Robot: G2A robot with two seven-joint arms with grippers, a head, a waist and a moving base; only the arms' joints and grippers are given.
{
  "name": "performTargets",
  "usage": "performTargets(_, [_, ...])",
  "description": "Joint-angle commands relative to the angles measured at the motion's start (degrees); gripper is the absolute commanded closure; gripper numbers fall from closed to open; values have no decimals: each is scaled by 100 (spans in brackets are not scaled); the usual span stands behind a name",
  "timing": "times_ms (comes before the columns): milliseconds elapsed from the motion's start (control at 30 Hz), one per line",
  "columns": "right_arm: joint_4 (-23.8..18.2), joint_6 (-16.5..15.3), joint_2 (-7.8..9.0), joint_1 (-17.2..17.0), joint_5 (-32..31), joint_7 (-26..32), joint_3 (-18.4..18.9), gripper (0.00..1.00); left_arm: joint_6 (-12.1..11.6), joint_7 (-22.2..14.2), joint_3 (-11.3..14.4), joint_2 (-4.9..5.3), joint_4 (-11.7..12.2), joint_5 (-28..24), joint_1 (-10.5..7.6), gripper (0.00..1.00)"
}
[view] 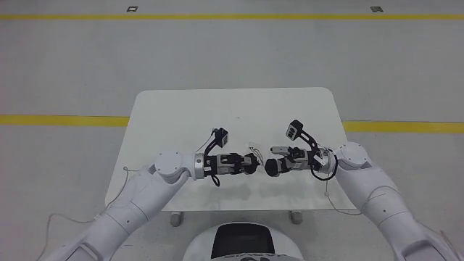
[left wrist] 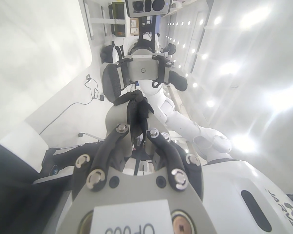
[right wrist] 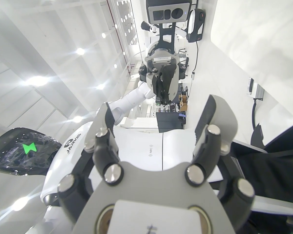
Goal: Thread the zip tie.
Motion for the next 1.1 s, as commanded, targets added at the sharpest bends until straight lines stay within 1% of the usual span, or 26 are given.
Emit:
performTargets(0, [1,0,0,0,-1,0,-1,0,3,2,1,0,0,0,-1,100])
performTargets(133, [1,0,0,0,-1,0,-1,0,3,2,1,0,0,0,-1,100])
performTargets(167, [1,0,0,0,-1,0,-1,0,-16,87,10,-4,-36,41,13,100])
performTargets(200, [1,0,0,0,-1,0,-1,0,-64,214,2,-1,-14,134,22,100])
performTargets(233, [1,0,0,0,-1,0,-1,0,-115,332,-18,2,30,192,35,100])
performTargets(267, [1,0,0,0,-1,0,-1,0,-221,368,-61,9,61,153,61,100])
performTargets(333, [1,0,0,0,-1,0,-1,0,-417,362,-174,37,138,85,111,100])
performTargets(367, [1,0,0,0,-1,0,-1,0,-566,349,-257,67,159,154,137,100])
performTargets(400, [1,0,0,0,-1,0,-1,0,-604,353,-324,89,149,176,167,100])
performTargets(467, [1,0,0,0,-1,0,-1,0,-604,335,-520,146,38,269,249,100])
performTargets(567, [1,0,0,0,-1,0,-1,0,-604,358,-730,206,-134,485,395,100])
performTargets(600, [1,0,0,0,-1,0,-1,0,-604,405,-812,223,-210,550,470,100])
performTargets(700, [1,0,0,0,-1,0,-1,0,-604,421,-966,245,-319,564,609,100])
performTargets(833, [1,0,0,0,-1,0,-1,0,-604,362,-1143,253,-358,526,710,100])
performTargets(867, [-56,-7,8,25,-222,-202,0,0,-604,339,-1180,254,-361,532,728,100])
performTargets(900, [-154,7,28,81,-627,-448,-3,0,-604,338,-1220,256,-361,545,746,100])
performTargets(933, [-334,88,57,142,-1177,-762,-12,0,-604,323,-1264,256,-371,556,771,100])
performTargets(967, [-493,182,77,167,-1525,-938,-19,0,-604,322,-1297,255,-373,559,788,100])
performTargets(1033, [-855,444,123,241,-2332,-1290,-37,0,-604,319,-1352,254,-395,581,820,100])
performTargets(1067, [-1099,684,151,273,-2830,-1484,-60,0,-604,313,-1382,253,-417,593,843,100])
